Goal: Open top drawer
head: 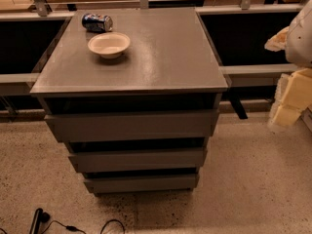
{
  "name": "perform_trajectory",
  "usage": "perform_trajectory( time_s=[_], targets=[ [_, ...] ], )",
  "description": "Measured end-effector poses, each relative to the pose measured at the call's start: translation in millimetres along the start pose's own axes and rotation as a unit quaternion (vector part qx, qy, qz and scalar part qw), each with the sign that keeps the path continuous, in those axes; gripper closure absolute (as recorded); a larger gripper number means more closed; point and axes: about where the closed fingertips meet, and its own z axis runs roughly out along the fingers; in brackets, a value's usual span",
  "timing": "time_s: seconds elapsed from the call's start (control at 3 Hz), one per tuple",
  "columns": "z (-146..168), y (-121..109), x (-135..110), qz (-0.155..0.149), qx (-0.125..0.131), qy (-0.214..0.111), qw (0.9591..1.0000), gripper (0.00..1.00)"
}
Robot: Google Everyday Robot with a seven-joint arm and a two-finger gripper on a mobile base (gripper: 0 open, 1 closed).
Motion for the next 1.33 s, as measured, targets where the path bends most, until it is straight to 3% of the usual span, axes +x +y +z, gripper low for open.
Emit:
perform_trajectory(
  time_s=[0.67, 1.0, 1.33],
  targets=[
    [7, -3, -8, -0.005, -0.003, -0.013, 0.9999, 0.00],
    [58, 9, -30, -0.011, -0.032, -0.046, 0.9984, 0.00],
    [146, 42, -42, -0.025, -0.070, -0.135, 0.9881, 0.00]
  ],
)
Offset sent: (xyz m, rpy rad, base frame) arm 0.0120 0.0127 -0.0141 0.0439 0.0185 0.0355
